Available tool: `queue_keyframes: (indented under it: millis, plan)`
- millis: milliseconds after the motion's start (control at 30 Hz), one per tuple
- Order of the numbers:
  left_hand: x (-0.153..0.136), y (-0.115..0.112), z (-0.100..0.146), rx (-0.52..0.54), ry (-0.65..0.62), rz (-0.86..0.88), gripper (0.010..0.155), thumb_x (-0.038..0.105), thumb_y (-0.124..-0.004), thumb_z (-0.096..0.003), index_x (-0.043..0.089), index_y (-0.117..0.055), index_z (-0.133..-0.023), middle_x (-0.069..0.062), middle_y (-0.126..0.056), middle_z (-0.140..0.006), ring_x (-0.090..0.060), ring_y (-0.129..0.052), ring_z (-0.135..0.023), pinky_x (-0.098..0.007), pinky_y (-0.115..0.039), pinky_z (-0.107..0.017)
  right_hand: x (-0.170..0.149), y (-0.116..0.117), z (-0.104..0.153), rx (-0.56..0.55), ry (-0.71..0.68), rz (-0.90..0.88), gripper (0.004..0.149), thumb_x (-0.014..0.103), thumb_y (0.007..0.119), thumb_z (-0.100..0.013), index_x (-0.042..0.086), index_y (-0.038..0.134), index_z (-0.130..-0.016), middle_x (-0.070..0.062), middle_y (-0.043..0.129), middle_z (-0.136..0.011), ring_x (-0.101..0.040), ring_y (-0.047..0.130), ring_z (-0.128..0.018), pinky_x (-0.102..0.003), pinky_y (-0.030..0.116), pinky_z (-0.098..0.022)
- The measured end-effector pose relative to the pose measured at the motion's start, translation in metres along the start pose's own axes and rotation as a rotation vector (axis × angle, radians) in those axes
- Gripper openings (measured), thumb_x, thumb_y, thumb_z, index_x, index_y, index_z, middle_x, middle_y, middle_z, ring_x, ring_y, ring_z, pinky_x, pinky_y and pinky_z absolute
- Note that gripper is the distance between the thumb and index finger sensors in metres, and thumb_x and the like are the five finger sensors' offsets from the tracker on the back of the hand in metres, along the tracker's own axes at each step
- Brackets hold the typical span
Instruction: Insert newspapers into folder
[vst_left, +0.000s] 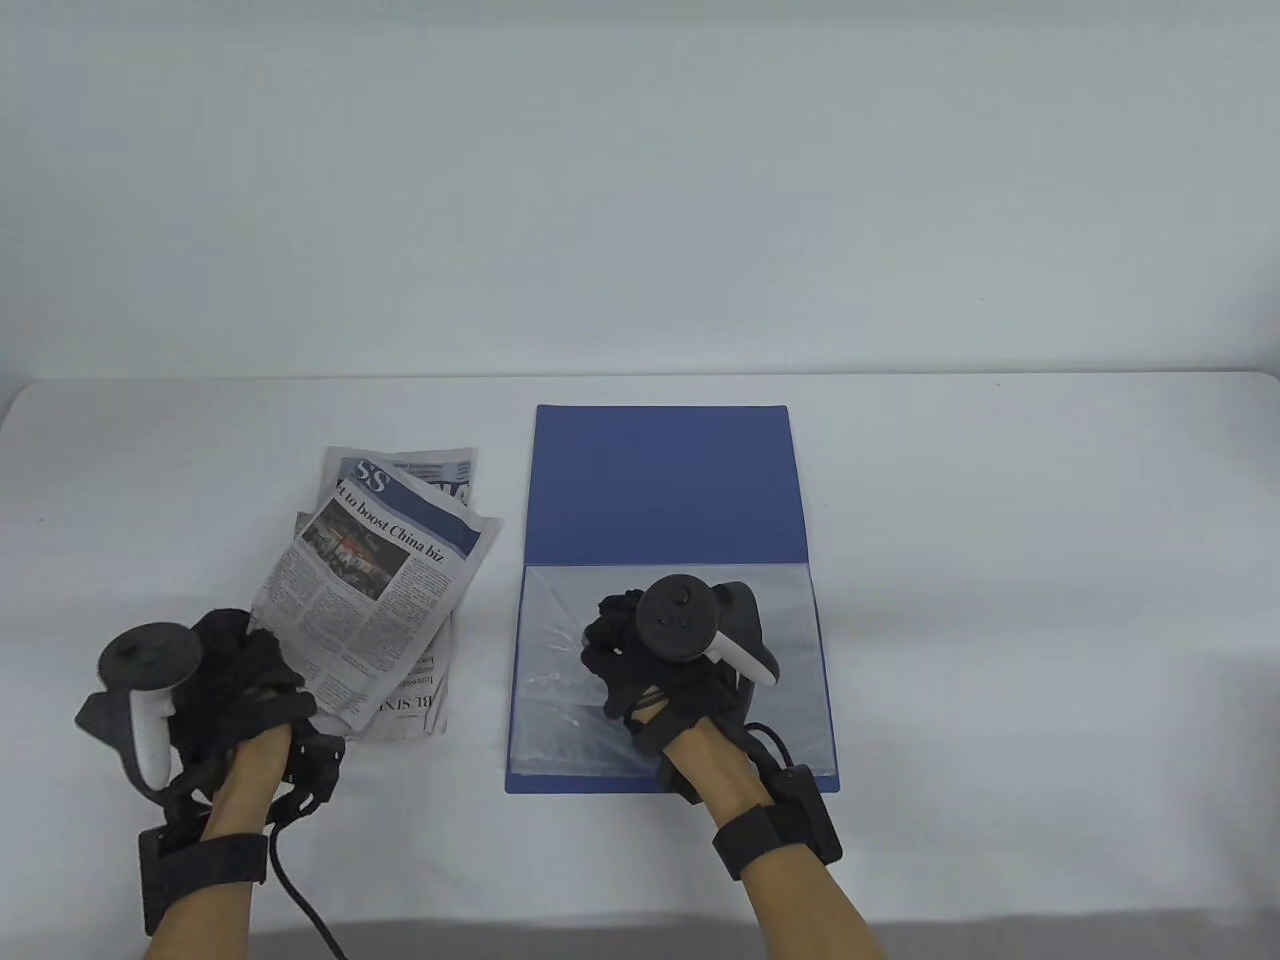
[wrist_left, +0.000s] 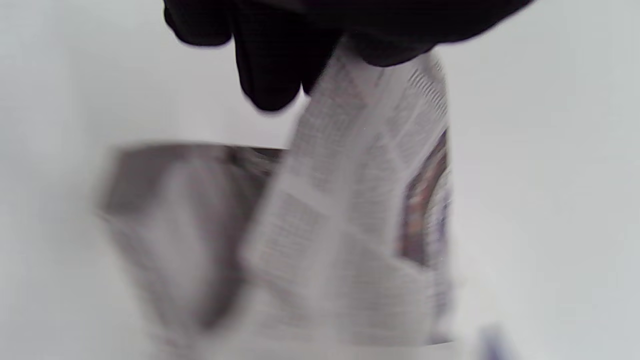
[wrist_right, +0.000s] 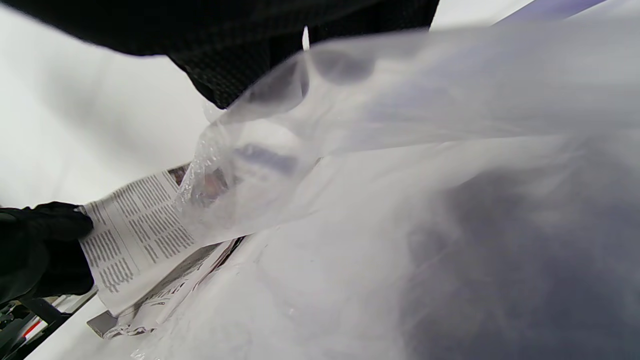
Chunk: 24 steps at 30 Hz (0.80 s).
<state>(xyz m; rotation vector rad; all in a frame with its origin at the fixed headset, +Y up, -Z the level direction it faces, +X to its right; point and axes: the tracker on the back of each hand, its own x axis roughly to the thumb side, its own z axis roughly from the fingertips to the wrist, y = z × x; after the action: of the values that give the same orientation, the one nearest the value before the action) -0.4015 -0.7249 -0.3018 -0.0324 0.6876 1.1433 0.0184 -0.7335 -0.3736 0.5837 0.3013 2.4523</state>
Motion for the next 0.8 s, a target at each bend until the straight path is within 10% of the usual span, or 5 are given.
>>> queue_keyframes:
  millis: [100, 267, 800]
  plan:
    - [-0.014, 0.008, -0.003, -0.065, -0.007, 0.293, 0.049, 0.039, -0.064, -0.0667, 0.043, -0.046, -0.112, 0.009, -0.083, -0.098, -0.015, -0.102, -0.076, -0.041, -0.074, -0.081, 0.000, 0.000, 0.000, -0.002, -0.002, -0.002, 0.036, 0.030, 0.082, -0.058, 0.012, 0.077, -0.089, -0.021, 0.057, -0.105, -0.046, 0.051, -0.098, -0.076, 0.030, -0.063]
    - [-0.013, 0.018, 0.001, -0.028, -0.008, 0.296, 0.046, 0.039, -0.063, -0.0663, 0.045, -0.051, -0.111, 0.010, -0.085, -0.095, -0.007, -0.110, -0.049, -0.031, -0.089, -0.064, -0.001, -0.001, 0.000, -0.007, -0.002, -0.006, 0.036, 0.030, 0.082, -0.058, 0.012, 0.077, -0.089, -0.021, 0.057, -0.105, -0.046, 0.051, -0.098, -0.076, 0.030, -0.063]
    - [-0.012, 0.015, 0.000, -0.130, -0.003, 0.347, 0.045, 0.035, -0.063, -0.0663, 0.038, -0.055, -0.111, 0.006, -0.087, -0.093, -0.006, -0.112, -0.037, -0.029, -0.096, -0.053, -0.002, -0.003, 0.001, -0.016, -0.001, -0.019, 0.036, 0.030, 0.081, -0.058, 0.012, 0.077, -0.089, -0.021, 0.057, -0.105, -0.047, 0.051, -0.098, -0.076, 0.030, -0.063]
